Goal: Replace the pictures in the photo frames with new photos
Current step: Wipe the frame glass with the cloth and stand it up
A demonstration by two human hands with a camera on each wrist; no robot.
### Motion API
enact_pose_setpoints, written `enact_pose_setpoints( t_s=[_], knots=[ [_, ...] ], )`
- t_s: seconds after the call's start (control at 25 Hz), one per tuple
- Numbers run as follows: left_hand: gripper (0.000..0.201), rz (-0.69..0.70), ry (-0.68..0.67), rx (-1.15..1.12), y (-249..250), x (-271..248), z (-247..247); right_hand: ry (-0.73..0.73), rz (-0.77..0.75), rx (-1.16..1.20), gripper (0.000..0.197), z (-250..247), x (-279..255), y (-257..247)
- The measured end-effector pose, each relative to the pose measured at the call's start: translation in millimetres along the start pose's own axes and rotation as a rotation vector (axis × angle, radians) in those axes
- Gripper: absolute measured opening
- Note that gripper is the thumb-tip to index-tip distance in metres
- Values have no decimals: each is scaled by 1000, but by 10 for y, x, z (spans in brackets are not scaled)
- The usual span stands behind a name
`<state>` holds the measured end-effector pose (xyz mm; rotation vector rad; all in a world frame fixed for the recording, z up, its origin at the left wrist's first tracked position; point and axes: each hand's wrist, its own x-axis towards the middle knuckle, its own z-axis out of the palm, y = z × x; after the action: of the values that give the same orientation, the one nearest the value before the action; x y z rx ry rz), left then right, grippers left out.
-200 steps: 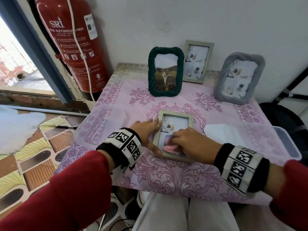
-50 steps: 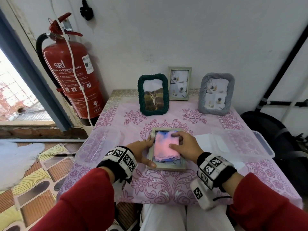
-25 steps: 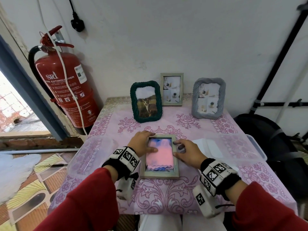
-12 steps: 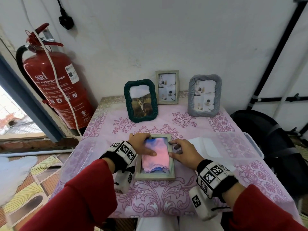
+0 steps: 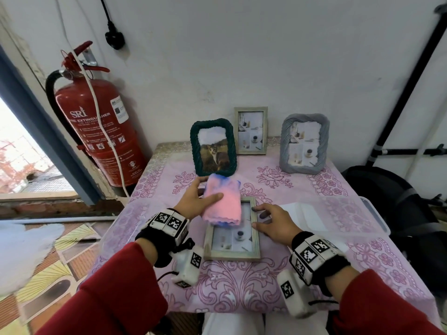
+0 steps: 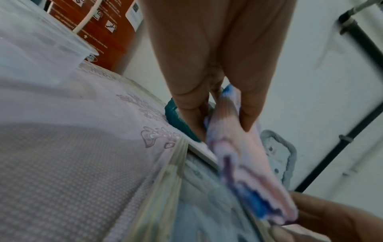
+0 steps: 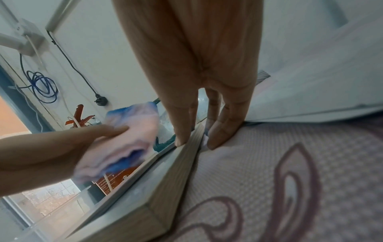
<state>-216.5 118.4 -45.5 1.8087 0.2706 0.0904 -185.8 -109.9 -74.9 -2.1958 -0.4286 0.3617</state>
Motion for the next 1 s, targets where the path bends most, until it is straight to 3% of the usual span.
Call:
enact_pose_setpoints(
  t_s=[0.08,0.2,0.32,0.4,0.68,0.84,1.0],
  knots=[
    [52,49,94,-44,41,-49,-106,0,-3,-18,46,10,-1,3],
    [60,113,87,-160,146,-183,-322,6,6,-15,45,13,11,30],
    [38,219,71,-32,221,-340,-582,12,21,6,43,31,33,34],
    [33,185,83,34,250,-435,-779,19,12,-20,44,54,45,38],
    [49,44,134,226,146,-705,-1437,61,-9,-66,49,109,59,52],
    [50,-51,50,291,-98,-808,-1631,79,-6,-109,46,143,73,45],
    [52,-52,3,331,-384,-834,-1615,94,-8,-131,45,165,69,34]
  ],
)
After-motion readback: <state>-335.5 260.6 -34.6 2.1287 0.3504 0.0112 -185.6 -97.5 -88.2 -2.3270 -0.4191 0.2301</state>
